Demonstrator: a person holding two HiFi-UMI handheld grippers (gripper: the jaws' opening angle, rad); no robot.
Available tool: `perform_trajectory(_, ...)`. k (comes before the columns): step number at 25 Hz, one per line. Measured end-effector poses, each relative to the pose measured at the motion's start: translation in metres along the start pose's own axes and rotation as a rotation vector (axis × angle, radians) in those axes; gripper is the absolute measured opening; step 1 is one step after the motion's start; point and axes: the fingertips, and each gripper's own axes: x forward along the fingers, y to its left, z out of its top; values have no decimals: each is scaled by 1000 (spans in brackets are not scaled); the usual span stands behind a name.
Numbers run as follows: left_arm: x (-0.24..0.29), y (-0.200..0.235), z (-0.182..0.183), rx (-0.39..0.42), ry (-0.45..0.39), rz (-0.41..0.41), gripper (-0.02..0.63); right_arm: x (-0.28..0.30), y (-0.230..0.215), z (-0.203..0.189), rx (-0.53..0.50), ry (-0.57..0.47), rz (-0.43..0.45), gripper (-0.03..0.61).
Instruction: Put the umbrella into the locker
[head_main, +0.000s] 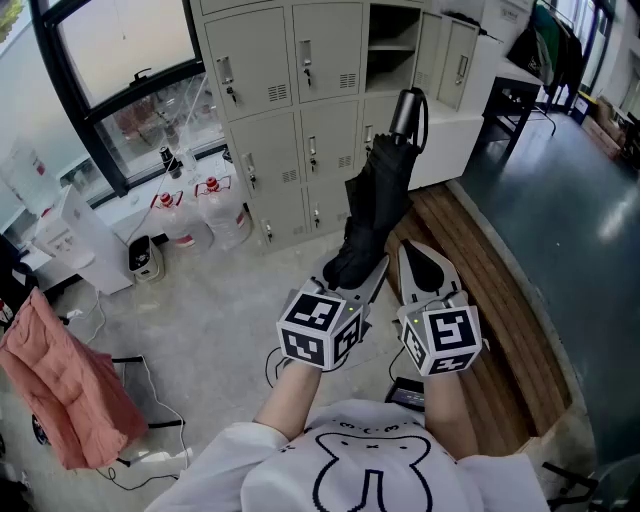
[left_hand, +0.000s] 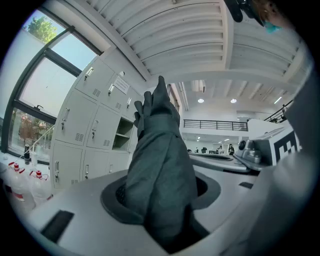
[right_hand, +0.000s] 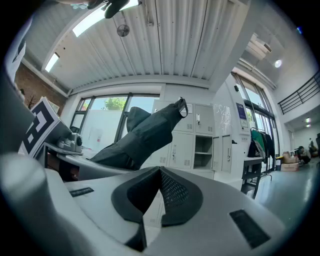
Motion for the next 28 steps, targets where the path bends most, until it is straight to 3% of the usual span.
perform_trajectory(6,-6,11,-1,-19,-3,-20,229,6,14,-7,-23,30,0,12)
perform_trajectory(13,-16,29,-7,-33,10,-37,229,7,30,-10,-19,-4,-31,12)
perform_trajectory(17,-10,41,-9,-51,9,-39,229,18,22,-11,-59,8,-69,12)
perform_trajectory(28,55,62,-6,-41,25,-46,229,66,-25,-29,-37,6,-75,12)
